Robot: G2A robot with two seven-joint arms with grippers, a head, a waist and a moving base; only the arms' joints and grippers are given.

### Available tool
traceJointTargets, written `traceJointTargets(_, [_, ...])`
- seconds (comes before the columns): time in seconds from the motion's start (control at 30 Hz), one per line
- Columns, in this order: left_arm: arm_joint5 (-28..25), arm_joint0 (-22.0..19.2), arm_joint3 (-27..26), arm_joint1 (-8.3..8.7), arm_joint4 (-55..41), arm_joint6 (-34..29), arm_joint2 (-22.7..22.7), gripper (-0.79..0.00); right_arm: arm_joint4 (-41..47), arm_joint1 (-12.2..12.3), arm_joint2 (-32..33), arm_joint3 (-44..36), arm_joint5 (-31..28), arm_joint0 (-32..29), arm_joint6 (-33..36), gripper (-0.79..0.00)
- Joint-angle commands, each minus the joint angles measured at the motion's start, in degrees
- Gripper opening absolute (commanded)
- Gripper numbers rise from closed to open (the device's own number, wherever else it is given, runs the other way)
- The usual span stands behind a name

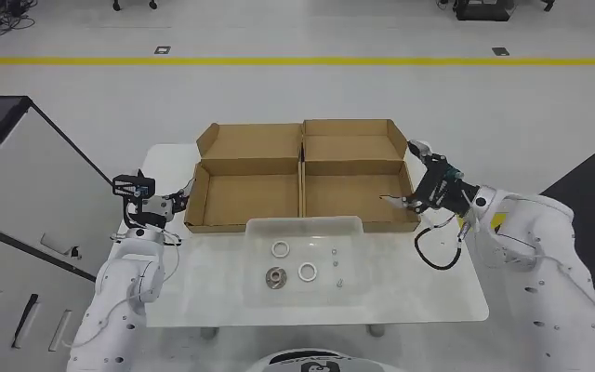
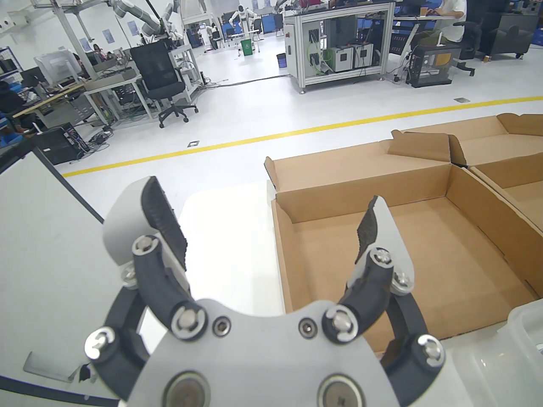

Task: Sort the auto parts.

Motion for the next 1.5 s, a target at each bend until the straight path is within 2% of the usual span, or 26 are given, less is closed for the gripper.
traceJointTargets(0.0, [0.0,0.0,0.0,0.00,0.0,0.0,0.0,0.000,1.0,0.2,-1.4,0.4,-2.0,1.7,1.6,0.000])
traceJointTargets(0.3, [0.0,0.0,0.0,0.00,0.0,0.0,0.0,0.000,9.6,1.8,-11.3,1.3,-3.2,10.3,12.1,0.000])
traceJointTargets(0.7, [0.0,0.0,0.0,0.00,0.0,0.0,0.0,0.000,24.0,6.7,-25.8,3.9,-3.2,22.5,30.5,0.000])
traceJointTargets(0.93, [0.0,0.0,0.0,0.00,0.0,0.0,0.0,0.000,28.3,9.8,-34.8,7.8,-2.8,28.9,31.7,0.000])
traceJointTargets(1.27, [0.0,0.0,0.0,0.00,0.0,0.0,0.0,0.000,40.5,13.0,-49.7,7.6,5.4,38.9,39.8,0.000])
traceJointTargets(1.47, [0.0,0.0,0.0,0.00,0.0,0.0,0.0,0.000,43.8,15.0,-57.2,7.2,7.2,43.7,41.6,0.000])
